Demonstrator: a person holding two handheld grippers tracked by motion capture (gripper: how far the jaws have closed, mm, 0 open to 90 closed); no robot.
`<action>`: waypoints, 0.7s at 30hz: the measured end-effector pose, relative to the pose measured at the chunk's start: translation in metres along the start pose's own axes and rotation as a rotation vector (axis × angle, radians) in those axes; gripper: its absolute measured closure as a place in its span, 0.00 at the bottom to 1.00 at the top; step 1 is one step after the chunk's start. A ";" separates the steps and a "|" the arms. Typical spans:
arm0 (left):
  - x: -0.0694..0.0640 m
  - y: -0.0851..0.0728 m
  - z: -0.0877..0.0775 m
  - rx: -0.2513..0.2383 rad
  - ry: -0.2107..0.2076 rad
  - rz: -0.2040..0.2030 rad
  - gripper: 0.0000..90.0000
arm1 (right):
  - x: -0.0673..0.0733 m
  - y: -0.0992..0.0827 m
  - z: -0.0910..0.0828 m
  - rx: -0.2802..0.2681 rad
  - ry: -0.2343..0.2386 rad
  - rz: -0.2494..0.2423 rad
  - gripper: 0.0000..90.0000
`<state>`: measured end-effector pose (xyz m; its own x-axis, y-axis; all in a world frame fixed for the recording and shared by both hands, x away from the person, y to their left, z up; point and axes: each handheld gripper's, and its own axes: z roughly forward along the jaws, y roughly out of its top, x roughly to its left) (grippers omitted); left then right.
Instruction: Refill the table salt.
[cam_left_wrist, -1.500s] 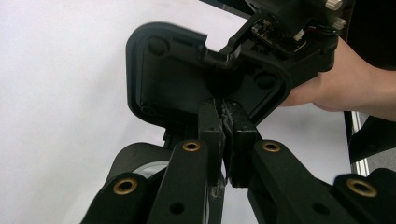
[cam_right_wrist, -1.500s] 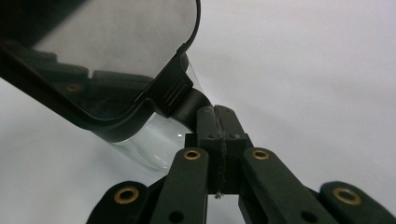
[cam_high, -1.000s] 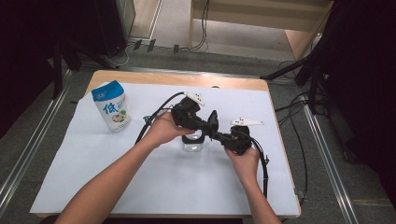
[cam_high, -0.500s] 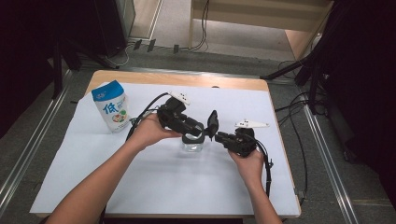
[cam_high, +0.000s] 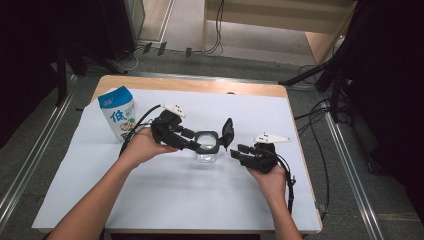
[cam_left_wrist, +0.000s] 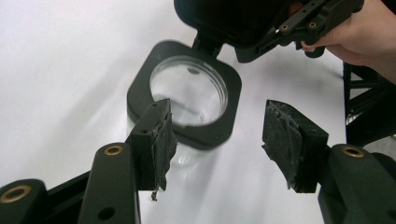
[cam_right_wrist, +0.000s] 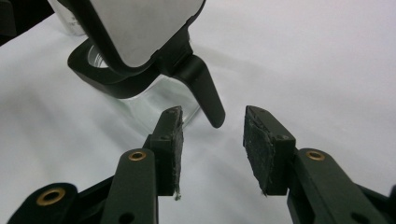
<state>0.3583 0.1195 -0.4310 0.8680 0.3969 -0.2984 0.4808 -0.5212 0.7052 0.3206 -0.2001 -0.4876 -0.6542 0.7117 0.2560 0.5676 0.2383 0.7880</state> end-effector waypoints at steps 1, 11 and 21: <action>0.000 -0.004 -0.001 -0.007 -0.001 -0.004 0.48 | 0.000 0.000 0.000 -0.001 0.003 -0.001 0.65; 0.005 -0.040 -0.017 0.007 0.050 -0.043 0.49 | 0.005 -0.005 -0.004 0.009 0.021 -0.018 0.58; 0.015 -0.061 -0.044 -0.030 0.110 -0.102 0.47 | 0.000 -0.004 -0.002 0.023 0.009 -0.034 0.58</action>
<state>0.3363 0.1910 -0.4503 0.7950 0.5278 -0.2988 0.5607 -0.4516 0.6941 0.3172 -0.2020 -0.4895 -0.6778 0.6968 0.2347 0.5562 0.2772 0.7834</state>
